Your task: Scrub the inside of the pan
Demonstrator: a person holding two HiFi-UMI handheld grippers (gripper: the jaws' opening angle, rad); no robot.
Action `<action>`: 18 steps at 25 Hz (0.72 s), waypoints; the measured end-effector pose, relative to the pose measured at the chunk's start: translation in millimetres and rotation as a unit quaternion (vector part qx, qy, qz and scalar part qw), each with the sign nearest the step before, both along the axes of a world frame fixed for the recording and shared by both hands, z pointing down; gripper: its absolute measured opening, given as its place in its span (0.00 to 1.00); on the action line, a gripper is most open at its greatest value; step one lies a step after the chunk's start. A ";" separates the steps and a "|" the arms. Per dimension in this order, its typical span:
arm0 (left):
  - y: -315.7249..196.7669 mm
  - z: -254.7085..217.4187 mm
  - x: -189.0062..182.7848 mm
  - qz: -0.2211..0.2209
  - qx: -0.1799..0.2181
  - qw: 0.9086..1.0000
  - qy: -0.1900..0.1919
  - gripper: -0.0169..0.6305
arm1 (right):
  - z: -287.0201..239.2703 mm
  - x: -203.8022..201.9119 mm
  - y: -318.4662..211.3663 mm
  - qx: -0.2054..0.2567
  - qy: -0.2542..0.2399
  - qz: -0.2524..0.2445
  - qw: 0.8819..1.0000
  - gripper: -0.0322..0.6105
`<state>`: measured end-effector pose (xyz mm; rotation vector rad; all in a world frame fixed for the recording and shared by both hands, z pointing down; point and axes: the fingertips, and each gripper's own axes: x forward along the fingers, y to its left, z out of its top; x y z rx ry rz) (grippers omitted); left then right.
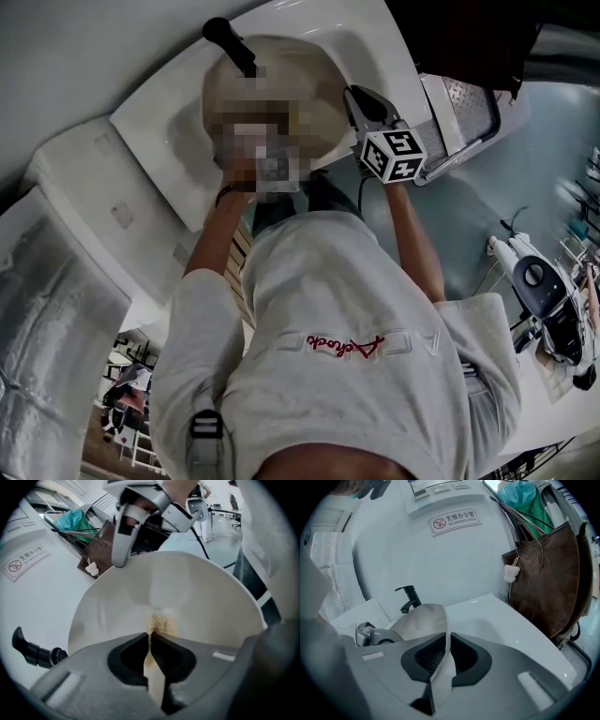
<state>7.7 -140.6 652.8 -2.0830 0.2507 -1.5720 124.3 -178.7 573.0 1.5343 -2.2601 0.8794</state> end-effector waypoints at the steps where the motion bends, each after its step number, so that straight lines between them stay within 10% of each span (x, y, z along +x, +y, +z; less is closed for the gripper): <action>1: -7.2 -1.9 2.5 -0.005 0.003 1.000 0.007 0.05 | -0.1 0.3 0.2 0.000 0.000 0.001 1.000 0.11; 18: -25.4 12.3 20.0 -0.051 -0.003 0.998 0.036 0.05 | 1.2 0.6 -0.4 -0.002 0.000 0.000 1.000 0.12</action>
